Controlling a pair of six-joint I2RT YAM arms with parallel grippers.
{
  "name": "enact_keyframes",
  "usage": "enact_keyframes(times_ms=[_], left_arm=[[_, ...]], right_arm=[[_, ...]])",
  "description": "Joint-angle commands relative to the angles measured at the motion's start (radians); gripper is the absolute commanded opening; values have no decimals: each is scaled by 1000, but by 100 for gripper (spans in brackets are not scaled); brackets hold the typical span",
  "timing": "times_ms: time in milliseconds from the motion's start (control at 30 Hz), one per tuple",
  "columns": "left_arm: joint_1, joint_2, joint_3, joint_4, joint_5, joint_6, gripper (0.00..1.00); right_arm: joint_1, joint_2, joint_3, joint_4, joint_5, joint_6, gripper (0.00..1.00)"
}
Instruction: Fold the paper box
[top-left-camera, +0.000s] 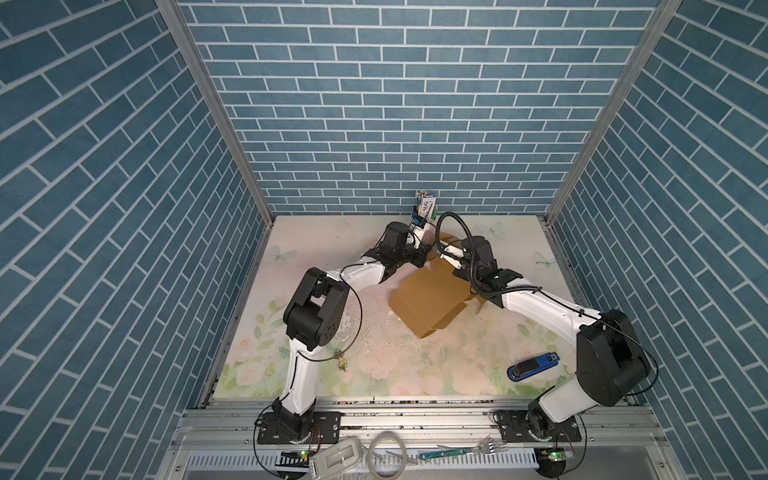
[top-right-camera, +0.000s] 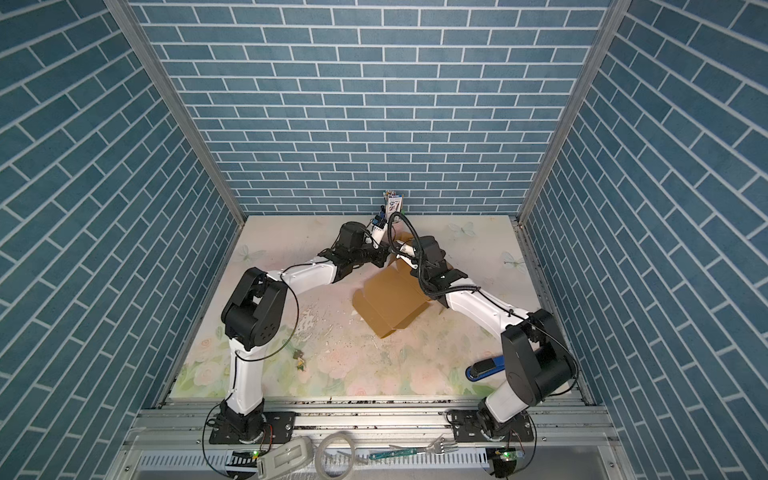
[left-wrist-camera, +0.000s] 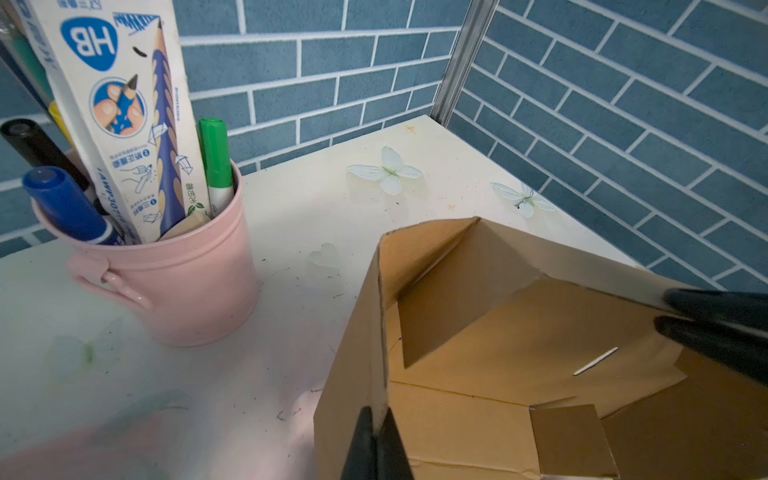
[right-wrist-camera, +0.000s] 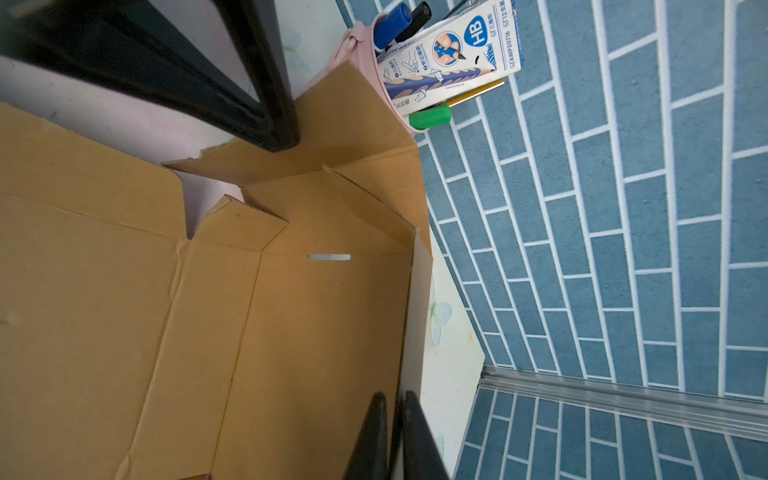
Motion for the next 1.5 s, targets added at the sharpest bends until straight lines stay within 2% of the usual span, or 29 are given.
enact_keyframes(times_ms=[0,733,967,1067,1467], left_arm=[[-9,-57,29,-19,-6,-58,0],[-12,-71,191,-268,-58,-175,0],[-16,-60,225,-298,-64,-201,0],[-18,-82,197,-295,-78,-218,0],[-28,-207,-84,-112,-115,-340,0]], right_arm=[[6,-12,27,-12,7,-13,12],[8,2,41,-14,7,-3,12],[8,14,55,-10,8,-4,12],[8,15,60,-10,11,-3,12],[17,16,61,-29,29,4,12]])
